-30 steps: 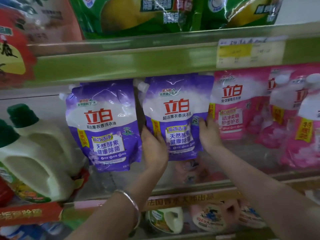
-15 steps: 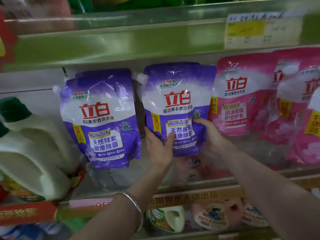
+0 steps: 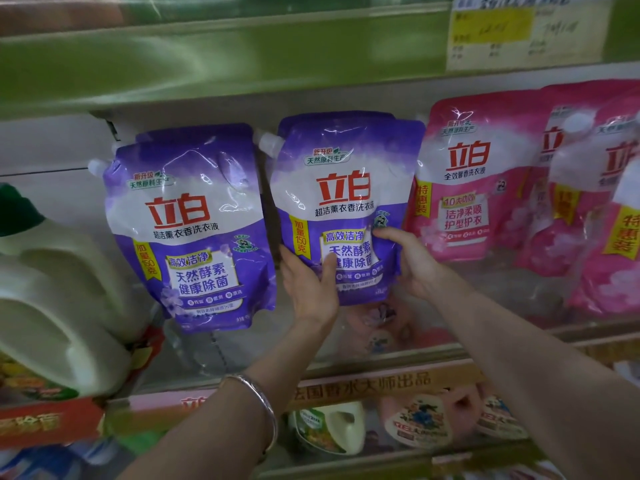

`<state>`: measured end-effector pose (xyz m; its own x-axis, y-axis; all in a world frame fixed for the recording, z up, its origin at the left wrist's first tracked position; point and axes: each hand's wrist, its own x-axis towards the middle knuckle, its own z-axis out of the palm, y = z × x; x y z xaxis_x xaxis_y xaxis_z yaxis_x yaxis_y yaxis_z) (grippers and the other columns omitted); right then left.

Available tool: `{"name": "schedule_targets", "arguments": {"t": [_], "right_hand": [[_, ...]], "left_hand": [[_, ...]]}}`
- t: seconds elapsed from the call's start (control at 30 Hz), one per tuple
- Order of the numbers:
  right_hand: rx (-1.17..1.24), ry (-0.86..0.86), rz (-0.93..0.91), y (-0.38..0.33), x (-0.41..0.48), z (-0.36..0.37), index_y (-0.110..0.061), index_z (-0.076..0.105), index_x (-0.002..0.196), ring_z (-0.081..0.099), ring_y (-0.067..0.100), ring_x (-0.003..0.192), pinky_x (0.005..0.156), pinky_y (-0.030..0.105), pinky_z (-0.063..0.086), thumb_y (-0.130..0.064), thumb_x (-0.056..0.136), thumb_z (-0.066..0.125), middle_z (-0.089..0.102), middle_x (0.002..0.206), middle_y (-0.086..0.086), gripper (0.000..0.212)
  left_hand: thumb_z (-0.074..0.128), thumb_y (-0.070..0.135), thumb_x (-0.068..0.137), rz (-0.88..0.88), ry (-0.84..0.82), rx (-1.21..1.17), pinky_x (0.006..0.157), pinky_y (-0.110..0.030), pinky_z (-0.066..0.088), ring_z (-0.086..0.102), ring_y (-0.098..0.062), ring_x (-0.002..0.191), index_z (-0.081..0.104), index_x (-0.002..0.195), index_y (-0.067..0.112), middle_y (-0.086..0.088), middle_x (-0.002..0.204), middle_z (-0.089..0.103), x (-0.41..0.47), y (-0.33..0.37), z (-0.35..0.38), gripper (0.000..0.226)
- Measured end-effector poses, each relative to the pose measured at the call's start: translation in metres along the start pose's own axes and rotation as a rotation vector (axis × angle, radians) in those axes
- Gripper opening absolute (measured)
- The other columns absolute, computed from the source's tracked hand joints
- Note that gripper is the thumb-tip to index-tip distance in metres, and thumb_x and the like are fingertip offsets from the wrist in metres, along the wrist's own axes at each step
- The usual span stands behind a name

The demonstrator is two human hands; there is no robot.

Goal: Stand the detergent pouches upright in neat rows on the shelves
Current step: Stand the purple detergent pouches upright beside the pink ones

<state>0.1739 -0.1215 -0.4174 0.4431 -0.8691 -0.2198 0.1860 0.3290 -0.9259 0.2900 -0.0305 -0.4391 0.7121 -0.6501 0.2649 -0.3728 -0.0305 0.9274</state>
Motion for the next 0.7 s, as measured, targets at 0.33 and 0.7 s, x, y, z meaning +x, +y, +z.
{"name": "schedule_targets", "arguments": {"t": [0.33,0.7], "right_hand": [[-0.099,-0.034,-0.069,0.009,-0.006,0.009,-0.015,0.072,0.085,0.07,0.021,0.066,0.066,0.027,0.055,-0.028,0.081,0.059,0.075,0.074,0.007,0.019],[-0.067,0.091,-0.167,-0.001,-0.014,0.0,-0.012,0.069,0.087,0.066,0.023,0.067,0.04,0.017,0.043,-0.009,0.079,0.065,0.073,0.083,0.01,0.009]], "left_hand": [[0.053,0.03,0.093,-0.026,-0.01,0.078,0.116,-0.037,0.02,0.019,-0.027,0.141,0.002,0.15,0.01,-0.013,0.153,0.017,-0.016,0.009,-0.006,0.079],[0.053,0.028,0.093,-0.078,0.006,0.061,0.116,-0.045,0.023,0.021,-0.027,0.142,0.004,0.15,0.01,-0.013,0.153,0.023,-0.022,0.014,-0.011,0.077]]}}
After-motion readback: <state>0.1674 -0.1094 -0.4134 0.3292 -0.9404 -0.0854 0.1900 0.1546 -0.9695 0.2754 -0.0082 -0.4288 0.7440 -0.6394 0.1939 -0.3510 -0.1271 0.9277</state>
